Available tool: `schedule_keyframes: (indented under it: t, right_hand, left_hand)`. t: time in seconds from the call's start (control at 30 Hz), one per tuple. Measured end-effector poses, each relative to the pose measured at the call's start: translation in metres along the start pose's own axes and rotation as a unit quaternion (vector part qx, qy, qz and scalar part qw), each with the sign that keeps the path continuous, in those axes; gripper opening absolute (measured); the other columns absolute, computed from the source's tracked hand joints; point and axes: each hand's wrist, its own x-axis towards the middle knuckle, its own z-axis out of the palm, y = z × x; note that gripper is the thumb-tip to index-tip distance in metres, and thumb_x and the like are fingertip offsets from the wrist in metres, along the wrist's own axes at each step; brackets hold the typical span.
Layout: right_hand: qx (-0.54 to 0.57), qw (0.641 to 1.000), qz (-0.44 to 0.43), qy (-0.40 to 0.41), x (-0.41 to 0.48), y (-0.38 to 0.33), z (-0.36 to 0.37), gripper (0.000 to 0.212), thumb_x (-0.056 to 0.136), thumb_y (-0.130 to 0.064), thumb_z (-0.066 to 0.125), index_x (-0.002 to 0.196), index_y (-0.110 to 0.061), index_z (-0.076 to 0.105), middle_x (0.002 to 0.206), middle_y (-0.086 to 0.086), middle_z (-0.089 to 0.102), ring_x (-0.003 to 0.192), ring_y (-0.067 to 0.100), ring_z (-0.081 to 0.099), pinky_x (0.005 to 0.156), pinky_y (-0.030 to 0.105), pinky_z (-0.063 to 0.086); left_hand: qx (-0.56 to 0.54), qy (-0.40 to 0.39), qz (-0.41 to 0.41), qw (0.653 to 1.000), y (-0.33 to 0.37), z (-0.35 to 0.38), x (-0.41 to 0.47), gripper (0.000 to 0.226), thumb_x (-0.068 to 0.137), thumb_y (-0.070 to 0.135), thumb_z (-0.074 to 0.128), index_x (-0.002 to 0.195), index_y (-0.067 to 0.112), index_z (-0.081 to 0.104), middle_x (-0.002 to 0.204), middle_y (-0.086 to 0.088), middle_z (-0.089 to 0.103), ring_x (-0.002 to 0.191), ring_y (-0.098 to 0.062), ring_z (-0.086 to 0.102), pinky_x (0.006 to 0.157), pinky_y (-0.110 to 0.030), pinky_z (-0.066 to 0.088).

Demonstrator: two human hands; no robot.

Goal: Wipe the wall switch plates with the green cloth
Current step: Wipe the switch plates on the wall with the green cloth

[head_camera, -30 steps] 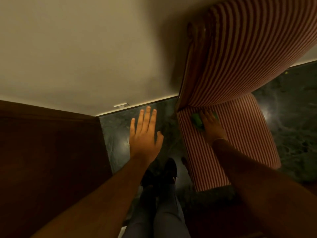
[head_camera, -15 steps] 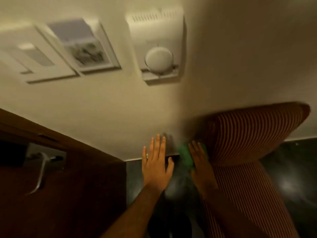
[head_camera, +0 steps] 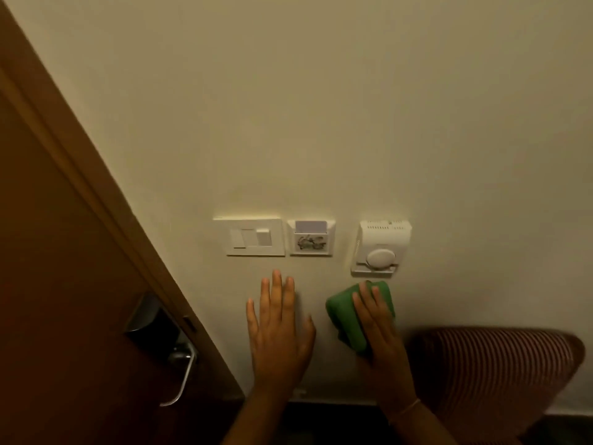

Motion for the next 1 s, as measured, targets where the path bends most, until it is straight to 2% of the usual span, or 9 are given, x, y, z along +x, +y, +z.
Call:
schedule_keyframes:
  t: [0.07,0.17,0.27,0.33,0.43,0.63,0.77,0.9,1.0]
  right_hand:
    - [-0.007,1.000,-0.022,0.011,0.014,-0.016,0.006,0.062,0.102,-0.025,0.052,0.161,-0.013,0.035,0.174,-0.001,0.028,0.164,0.025,0.023,0.127,0.059,0.031]
    - [-0.021,0.997,-0.053,0.054,0.037,-0.039,0.017,0.053,0.111,-0.027,0.046,0.160,-0.014,0.035,0.172,0.003,0.033,0.164,0.021,0.022,0.129,0.052,0.029]
    - [-0.051,0.991,-0.061,0.112,0.062,-0.055,0.030,0.045,0.118,-0.032,0.031,0.155,-0.011,0.045,0.162,0.011,0.046,0.164,0.023,0.024,0.135,0.044,0.023]
    - [-0.069,0.987,-0.054,0.135,0.075,-0.059,0.038,0.042,0.116,-0.024,0.031,0.152,-0.011,0.050,0.162,0.010,0.046,0.164,0.025,0.023,0.136,0.044,0.020]
    - [-0.078,0.986,-0.039,0.142,0.086,-0.058,0.048,0.043,0.118,-0.026,0.027,0.151,-0.012,0.050,0.161,0.011,0.047,0.165,0.024,0.020,0.137,0.045,0.017]
    - [-0.110,0.985,-0.034,0.125,0.087,-0.037,0.066,0.047,0.119,-0.030,0.022,0.148,-0.011,0.053,0.158,0.016,0.051,0.159,0.033,0.027,0.120,0.070,0.037]
    - [-0.114,0.986,-0.033,0.116,0.077,-0.018,0.077,0.040,0.111,-0.008,0.042,0.149,-0.012,0.054,0.160,0.014,0.049,0.163,0.031,0.022,0.121,0.066,0.038]
    - [-0.093,0.990,-0.035,0.101,0.071,-0.007,0.074,0.065,0.085,0.014,0.077,0.144,-0.008,0.059,0.157,0.014,0.050,0.155,0.036,0.033,0.117,0.067,0.042]
    - [-0.053,0.990,-0.049,0.123,0.081,-0.011,0.071,0.050,0.097,0.005,0.069,0.144,-0.007,0.059,0.158,0.014,0.052,0.156,0.037,0.039,0.126,0.056,0.038]
  left_hand:
    - [-0.010,0.046,0.003,0.999,-0.009,-0.015,0.032,0.095,0.107,0.050,0.041,0.182,0.025,-0.011,0.190,0.000,-0.019,0.177,-0.017,-0.020,0.141,-0.048,-0.003]
    - [-0.063,0.117,0.011,0.991,-0.020,-0.037,0.084,0.092,0.109,0.046,0.042,0.183,0.027,-0.010,0.191,0.001,-0.016,0.178,-0.017,-0.017,0.144,-0.041,-0.016]
    - [-0.095,0.158,0.026,0.983,-0.026,-0.057,0.136,0.077,0.118,0.047,0.030,0.182,0.032,-0.011,0.190,0.003,-0.019,0.178,-0.017,-0.018,0.143,-0.041,-0.020]
    - [-0.093,0.177,0.033,0.979,-0.026,-0.065,0.169,0.067,0.121,0.051,0.013,0.180,0.035,-0.016,0.187,0.005,-0.025,0.176,-0.016,-0.023,0.142,-0.042,-0.021]
    - [-0.085,0.217,0.040,0.972,-0.027,-0.072,0.213,0.064,0.122,0.048,0.009,0.179,0.035,-0.016,0.186,0.006,-0.027,0.175,-0.016,-0.024,0.143,-0.044,-0.019]
    - [-0.051,0.294,0.083,0.951,-0.036,-0.072,0.249,0.063,0.124,0.042,0.020,0.181,0.037,-0.007,0.187,0.008,-0.023,0.175,-0.015,-0.022,0.143,-0.046,-0.017]
    - [-0.059,0.315,0.091,0.943,-0.038,-0.064,0.252,0.063,0.124,0.042,0.022,0.182,0.035,0.001,0.189,0.006,-0.015,0.178,-0.018,-0.014,0.143,-0.048,-0.013]
    - [-0.070,0.336,0.096,0.934,-0.039,-0.059,0.255,0.063,0.123,0.040,0.025,0.182,0.035,0.006,0.189,0.007,-0.009,0.178,-0.019,-0.008,0.144,-0.051,-0.007]
    - [-0.074,0.356,0.099,0.926,-0.039,-0.057,0.256,0.063,0.122,0.039,0.028,0.182,0.035,0.008,0.189,0.009,-0.007,0.178,-0.019,-0.005,0.144,-0.052,-0.002]
